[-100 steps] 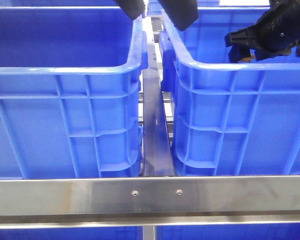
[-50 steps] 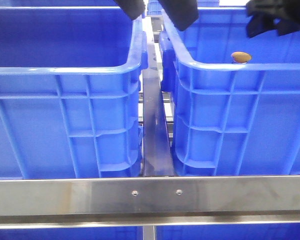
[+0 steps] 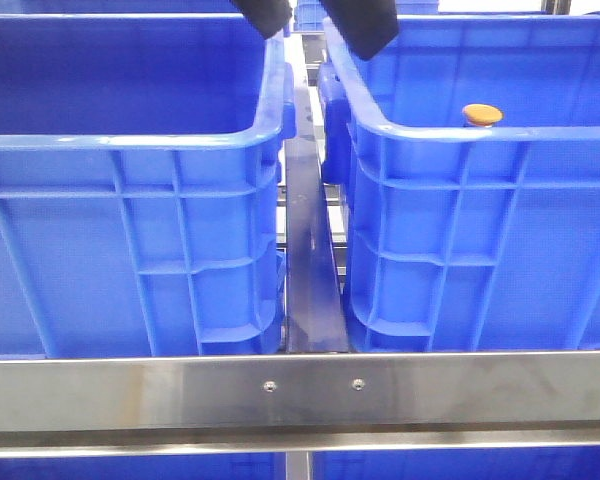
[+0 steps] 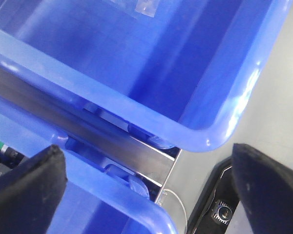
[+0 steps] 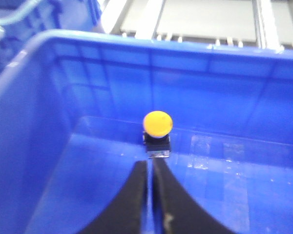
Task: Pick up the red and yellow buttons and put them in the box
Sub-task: 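Reach the left gripper into the button crate and grasp a red-capped button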
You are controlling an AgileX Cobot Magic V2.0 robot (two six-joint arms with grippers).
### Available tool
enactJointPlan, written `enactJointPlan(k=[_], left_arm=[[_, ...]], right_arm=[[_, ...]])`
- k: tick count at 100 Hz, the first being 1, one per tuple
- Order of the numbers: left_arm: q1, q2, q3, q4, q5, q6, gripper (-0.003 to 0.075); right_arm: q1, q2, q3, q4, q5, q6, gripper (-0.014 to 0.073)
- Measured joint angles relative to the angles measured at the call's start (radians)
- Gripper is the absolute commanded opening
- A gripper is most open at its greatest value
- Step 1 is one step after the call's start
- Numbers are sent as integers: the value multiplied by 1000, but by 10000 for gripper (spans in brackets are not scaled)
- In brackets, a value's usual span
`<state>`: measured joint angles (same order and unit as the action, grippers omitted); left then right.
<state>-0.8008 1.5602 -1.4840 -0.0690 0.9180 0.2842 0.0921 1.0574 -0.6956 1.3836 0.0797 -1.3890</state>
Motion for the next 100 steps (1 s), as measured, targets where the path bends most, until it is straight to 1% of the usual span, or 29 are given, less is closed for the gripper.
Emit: enactJointPlan(k=[12, 26, 33, 44, 59, 73, 87, 100], left_arm=[[0, -2, 0, 11, -4, 0, 640], [21, -24, 0, 13, -4, -35, 640], [58, -42, 0, 13, -4, -75, 640], [142, -61, 0, 13, -2, -154, 640], [265, -65, 0, 16, 53, -252, 640], [359, -65, 8, 18, 85, -332, 640], [425, -65, 35, 21, 95, -374, 640], [446, -60, 44, 21, 95, -385, 640]], right_arm=[[0, -105, 56, 0, 17, 0, -62], [0, -171, 93, 0, 41, 0, -62], [0, -180, 102, 0, 46, 0, -62], [0, -183, 105, 0, 48, 0, -62], [0, -184, 105, 0, 49, -2, -62], [0, -184, 105, 0, 49, -2, -62], [0, -184, 105, 0, 49, -2, -62], [0, -184, 105, 0, 49, -2, -62]])
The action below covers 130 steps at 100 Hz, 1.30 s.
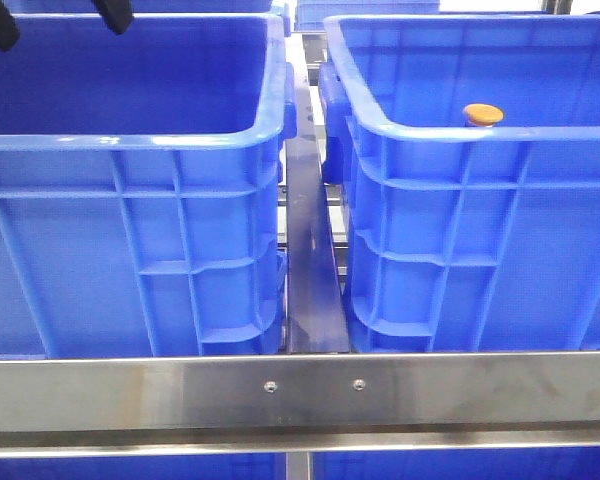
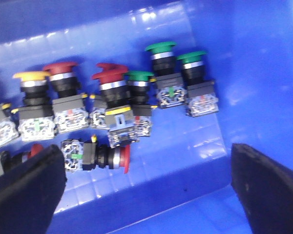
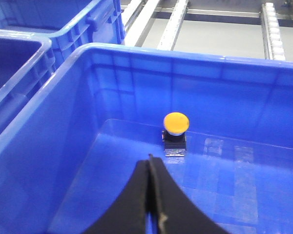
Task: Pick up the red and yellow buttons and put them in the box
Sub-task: 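Reach the left gripper into the button crate and grasp a red-capped button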
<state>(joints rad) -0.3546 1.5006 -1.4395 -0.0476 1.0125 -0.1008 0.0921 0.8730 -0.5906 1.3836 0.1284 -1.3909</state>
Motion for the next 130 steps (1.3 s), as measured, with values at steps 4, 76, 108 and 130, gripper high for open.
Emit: enactJointPlan(k=[4, 76, 108, 130], left_arm=[[1, 5, 0, 0, 0, 0, 640], [3, 312, 3, 10, -91, -5, 640], [3, 350, 3, 10, -115, -5, 559], [3, 350, 3, 10, -118, -5, 209]], right_arm=[[0, 0, 0, 0, 0, 0, -62], [0, 0, 0, 0, 0, 0, -62], [0, 0, 0, 0, 0, 0, -62], [0, 0, 0, 0, 0, 0, -62]])
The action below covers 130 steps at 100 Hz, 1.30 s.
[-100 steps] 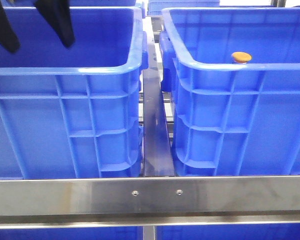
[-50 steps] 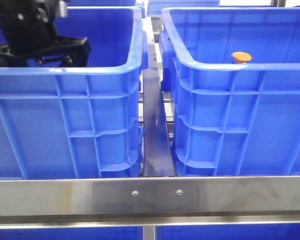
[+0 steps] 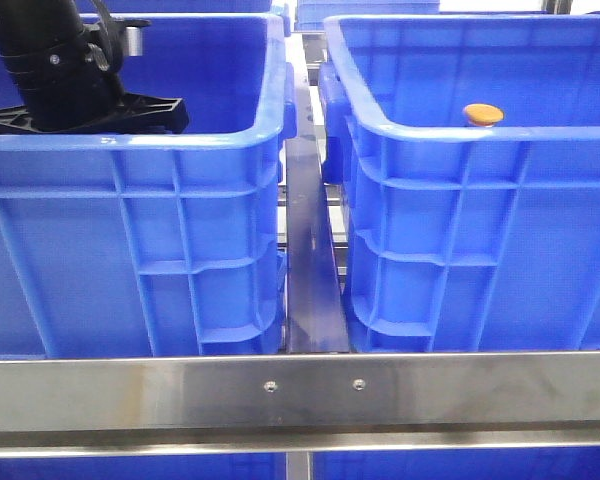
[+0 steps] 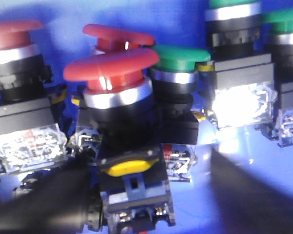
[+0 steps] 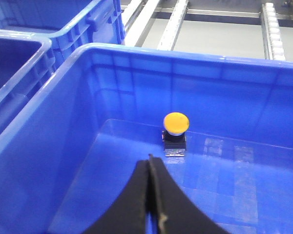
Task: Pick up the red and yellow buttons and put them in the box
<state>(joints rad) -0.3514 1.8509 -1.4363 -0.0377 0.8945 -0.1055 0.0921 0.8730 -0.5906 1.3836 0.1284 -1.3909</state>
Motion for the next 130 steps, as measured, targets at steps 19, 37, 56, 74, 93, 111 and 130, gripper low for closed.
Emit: enactJointPlan(k=[19, 37, 56, 74, 93, 111, 130], left_arm=[[0, -4, 2, 0, -5, -2, 0], [0, -64, 2, 0, -11, -2, -20], [-42, -179, 2, 4, -30, -2, -20], [-150, -286, 2, 4, -93, 46, -20], [-294, -324, 2, 4, -138, 151, -20], [-397, -322, 2, 4, -140, 236, -20], [-444, -322, 2, 2, -140, 292, -20]], right_arm=[[0, 0, 0, 0, 0, 0, -62], [0, 0, 0, 0, 0, 0, -62], [0, 0, 0, 0, 0, 0, -62], [0, 0, 0, 0, 0, 0, -62], [0, 0, 0, 0, 4, 0, -62], [0, 0, 0, 0, 37, 0, -57], [0, 6, -20, -2, 101, 8, -22]])
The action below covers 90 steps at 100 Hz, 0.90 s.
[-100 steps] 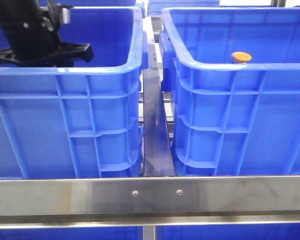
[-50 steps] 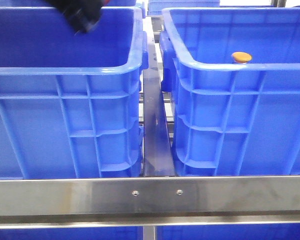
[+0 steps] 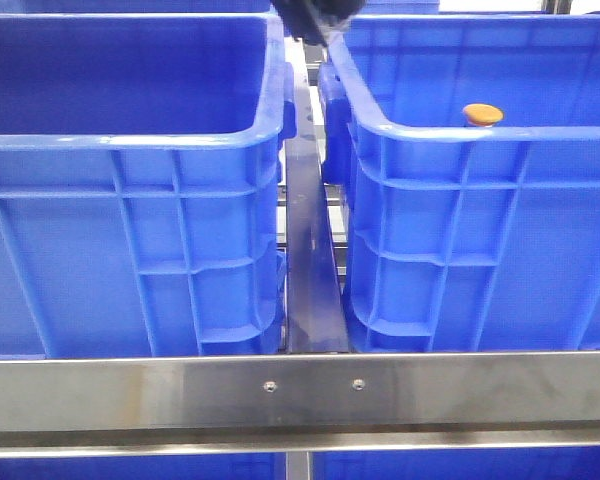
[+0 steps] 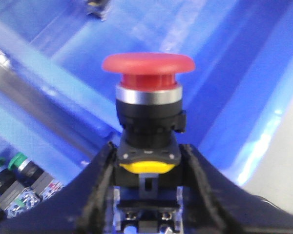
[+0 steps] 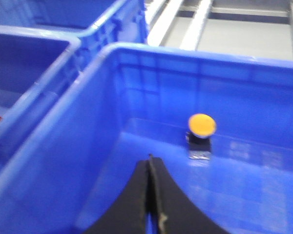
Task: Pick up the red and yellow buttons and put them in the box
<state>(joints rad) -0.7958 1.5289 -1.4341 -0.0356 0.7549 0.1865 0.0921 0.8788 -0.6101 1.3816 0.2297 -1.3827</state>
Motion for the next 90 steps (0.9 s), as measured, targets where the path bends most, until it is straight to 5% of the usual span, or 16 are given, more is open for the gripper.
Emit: enactJointPlan(k=[10, 22, 32, 61, 90], left_arm=[[0, 0, 0, 0, 0, 2, -20], [0, 0, 0, 0, 0, 3, -20], [0, 0, 0, 0, 2, 6, -20], [0, 0, 0, 0, 4, 9, -20], [0, 0, 0, 0, 7, 9, -20]], right_arm=[[0, 24, -35, -4, 66, 45, 144], [0, 67, -86, -8, 169, 147, 509], [0, 106, -139, -12, 248, 263, 666], [0, 258, -290, -16, 538, 644, 603], [1, 433, -343, 55, 706, 699, 588]])
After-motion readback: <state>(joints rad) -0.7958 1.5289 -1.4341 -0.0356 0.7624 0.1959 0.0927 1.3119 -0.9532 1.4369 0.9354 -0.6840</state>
